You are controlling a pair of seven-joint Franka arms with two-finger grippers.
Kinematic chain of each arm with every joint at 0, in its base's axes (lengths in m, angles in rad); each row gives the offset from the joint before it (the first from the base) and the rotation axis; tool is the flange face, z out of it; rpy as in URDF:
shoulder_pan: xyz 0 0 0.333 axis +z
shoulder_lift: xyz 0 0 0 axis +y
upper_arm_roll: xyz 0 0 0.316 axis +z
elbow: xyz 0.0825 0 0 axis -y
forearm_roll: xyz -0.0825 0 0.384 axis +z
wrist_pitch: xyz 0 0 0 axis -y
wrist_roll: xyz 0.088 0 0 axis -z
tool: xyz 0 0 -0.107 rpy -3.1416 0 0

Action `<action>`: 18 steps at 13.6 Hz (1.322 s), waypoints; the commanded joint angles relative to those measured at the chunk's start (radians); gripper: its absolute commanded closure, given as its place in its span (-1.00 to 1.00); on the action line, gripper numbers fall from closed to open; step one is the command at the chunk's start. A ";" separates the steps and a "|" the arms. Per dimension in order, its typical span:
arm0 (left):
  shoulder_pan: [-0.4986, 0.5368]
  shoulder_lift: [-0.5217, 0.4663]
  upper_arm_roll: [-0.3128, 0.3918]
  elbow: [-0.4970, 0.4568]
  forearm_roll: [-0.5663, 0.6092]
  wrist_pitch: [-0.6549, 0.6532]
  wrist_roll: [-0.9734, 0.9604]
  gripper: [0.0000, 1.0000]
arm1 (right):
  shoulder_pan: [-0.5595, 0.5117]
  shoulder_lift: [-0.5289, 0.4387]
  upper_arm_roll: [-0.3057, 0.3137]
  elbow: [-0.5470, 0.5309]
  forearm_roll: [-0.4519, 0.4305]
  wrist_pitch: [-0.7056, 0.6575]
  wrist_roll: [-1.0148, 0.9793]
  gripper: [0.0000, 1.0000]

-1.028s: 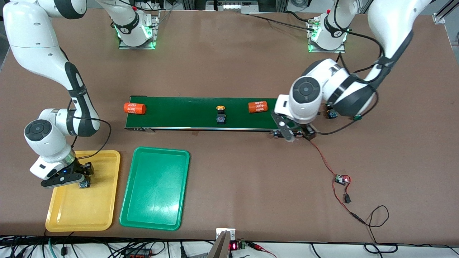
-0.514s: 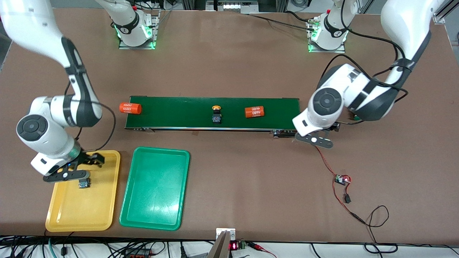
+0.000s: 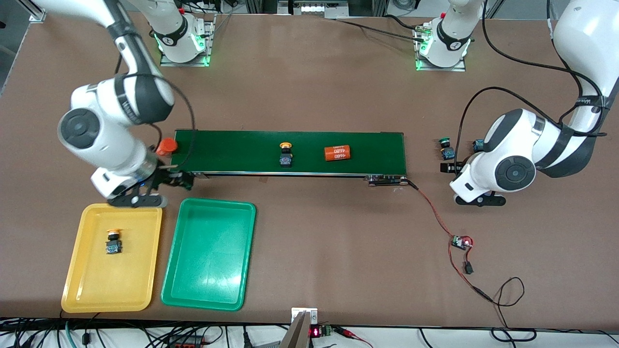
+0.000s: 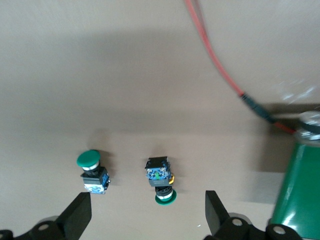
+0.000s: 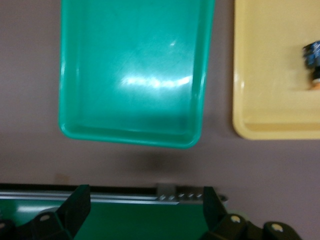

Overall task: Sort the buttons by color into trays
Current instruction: 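Grasp a yellow-cap button on the belt while the left gripper places a button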

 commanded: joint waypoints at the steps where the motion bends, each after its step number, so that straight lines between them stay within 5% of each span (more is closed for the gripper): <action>1: 0.133 -0.020 -0.053 -0.202 -0.016 0.129 0.002 -1.00 | 0.009 -0.086 0.062 -0.100 0.017 0.010 0.117 -1.00; 4: 0.164 -0.016 -0.049 -0.305 -0.008 0.223 -0.011 -1.00 | 0.049 -0.087 0.109 -0.134 0.014 0.070 0.288 -1.00; 10: 0.141 0.062 0.042 -0.318 0.016 0.295 -0.011 -0.89 | 0.113 -0.052 0.111 -0.173 0.006 0.147 0.409 -1.00; 12: 0.132 0.067 0.048 -0.327 0.015 0.295 -0.019 -0.45 | 0.130 -0.052 0.114 -0.215 0.008 0.148 0.435 -1.00; 15: 0.127 0.064 0.045 -0.328 0.017 0.286 -0.074 0.55 | 0.135 -0.066 0.143 -0.257 0.006 0.147 0.474 -1.00; 18: 0.124 0.046 -0.004 -0.286 0.015 0.249 -0.074 0.76 | 0.143 -0.080 0.154 -0.269 0.006 0.148 0.474 -1.00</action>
